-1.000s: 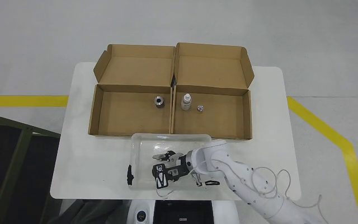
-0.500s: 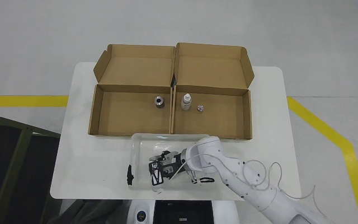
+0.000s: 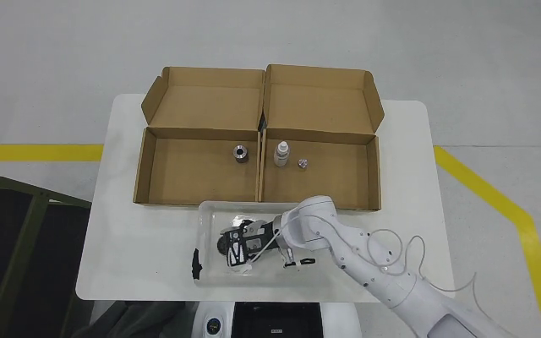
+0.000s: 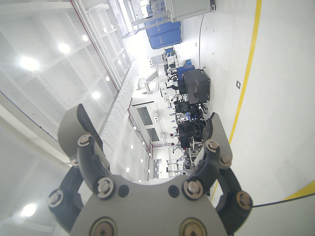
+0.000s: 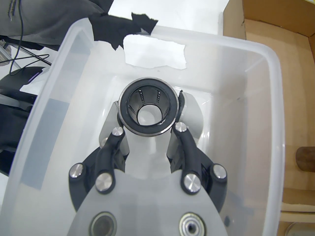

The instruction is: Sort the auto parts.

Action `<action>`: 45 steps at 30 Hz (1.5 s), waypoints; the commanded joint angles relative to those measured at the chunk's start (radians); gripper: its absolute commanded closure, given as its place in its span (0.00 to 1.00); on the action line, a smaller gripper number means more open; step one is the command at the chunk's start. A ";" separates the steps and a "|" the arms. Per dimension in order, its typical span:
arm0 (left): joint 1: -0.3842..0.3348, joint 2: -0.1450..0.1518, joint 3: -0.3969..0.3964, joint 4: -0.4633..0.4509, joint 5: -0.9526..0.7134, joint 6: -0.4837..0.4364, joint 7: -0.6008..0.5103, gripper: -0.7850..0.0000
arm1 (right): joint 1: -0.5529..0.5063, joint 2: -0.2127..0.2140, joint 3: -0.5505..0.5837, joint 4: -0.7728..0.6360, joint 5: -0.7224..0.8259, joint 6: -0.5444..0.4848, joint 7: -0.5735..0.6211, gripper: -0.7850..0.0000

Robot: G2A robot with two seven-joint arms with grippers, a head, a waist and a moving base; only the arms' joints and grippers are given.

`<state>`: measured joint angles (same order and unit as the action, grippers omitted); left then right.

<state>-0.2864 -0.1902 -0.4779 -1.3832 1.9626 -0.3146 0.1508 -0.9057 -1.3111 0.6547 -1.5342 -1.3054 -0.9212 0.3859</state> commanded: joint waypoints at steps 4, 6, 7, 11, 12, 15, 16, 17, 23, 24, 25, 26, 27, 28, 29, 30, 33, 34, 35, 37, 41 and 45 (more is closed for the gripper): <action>0.000 0.000 0.000 0.000 0.000 0.000 0.000 0.00 | 0.001 0.005 0.026 -0.008 0.037 -0.011 -0.020 1.00; 0.000 0.000 0.000 0.000 0.000 0.000 0.000 0.00 | -0.002 0.009 0.041 -0.016 0.050 -0.015 -0.025 1.00; 0.000 0.000 0.000 0.000 0.000 0.000 0.000 0.00 | -0.004 0.011 0.050 -0.019 0.058 -0.016 -0.029 1.00; 0.000 0.000 0.000 0.000 0.000 0.000 0.000 0.00 | -0.014 0.021 0.083 -0.039 0.078 -0.019 -0.036 1.00; 0.000 0.000 0.000 0.000 0.000 0.000 0.000 0.00 | -0.016 0.023 0.091 -0.043 0.082 -0.020 -0.037 1.00; 0.000 0.000 0.000 0.000 0.000 0.000 0.000 0.00 | -0.021 0.029 0.110 -0.058 0.093 -0.023 -0.037 1.00; 0.000 0.000 0.000 0.000 0.000 0.000 0.000 0.00 | -0.024 0.031 0.116 -0.062 0.099 -0.023 -0.038 1.00; 0.000 0.000 0.000 0.000 0.000 0.000 0.000 0.00 | -0.027 0.032 0.122 -0.066 0.105 -0.021 -0.041 1.00; 0.000 0.000 0.000 0.000 0.000 0.000 0.000 0.00 | -0.035 0.040 0.147 -0.089 0.135 -0.021 -0.048 1.00; 0.000 0.000 0.000 0.000 0.000 0.000 0.000 0.00 | -0.037 0.041 0.152 -0.090 0.144 -0.018 -0.054 1.00; 0.000 0.000 0.000 0.000 0.000 0.000 0.000 0.00 | -0.036 0.042 0.156 -0.090 0.146 -0.018 -0.054 1.00; 0.000 0.000 0.000 0.000 0.000 0.000 0.000 0.00 | -0.034 0.043 0.158 -0.091 0.144 -0.019 -0.051 1.00; 0.000 0.000 0.000 0.000 0.000 0.000 0.000 0.00 | -0.034 0.043 0.161 -0.093 0.145 -0.018 -0.051 1.00; 0.000 0.000 0.000 0.000 0.000 0.000 0.000 0.00 | -0.033 0.044 0.164 -0.094 0.148 -0.015 -0.051 1.00; 0.000 0.000 0.000 0.000 0.000 0.000 0.000 0.00 | -0.032 0.045 0.166 -0.094 0.149 -0.013 -0.051 1.00; 0.000 0.000 0.000 0.000 0.000 0.000 0.000 0.00 | -0.031 0.045 0.168 -0.095 0.150 -0.012 -0.051 1.00; 0.000 0.000 0.000 0.000 0.000 0.000 0.000 0.00 | -0.025 0.046 0.171 -0.096 0.155 -0.010 -0.052 1.00; 0.000 0.000 0.000 0.000 0.000 0.000 0.000 0.00 | -0.023 0.046 0.173 -0.096 0.158 -0.007 -0.053 1.00; 0.000 0.000 0.000 0.000 0.000 0.000 0.000 0.00 | -0.021 0.046 0.173 -0.096 0.160 -0.005 -0.055 1.00; 0.000 0.000 0.000 0.000 0.000 0.000 0.000 0.00 | -0.016 0.045 0.174 -0.094 0.166 0.000 -0.059 1.00; 0.000 0.000 0.000 0.000 0.000 0.000 0.000 0.00 | -0.005 0.043 0.170 -0.088 0.173 0.007 -0.069 1.00; 0.000 0.000 0.000 0.000 0.000 0.000 0.000 0.00 | 0.014 0.038 0.162 -0.072 0.176 0.017 -0.074 1.00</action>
<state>-0.2864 -0.1902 -0.4779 -1.3832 1.9626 -0.3146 0.1508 -0.8965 -1.2717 0.8189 -1.6108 -1.1298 -0.9064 0.3134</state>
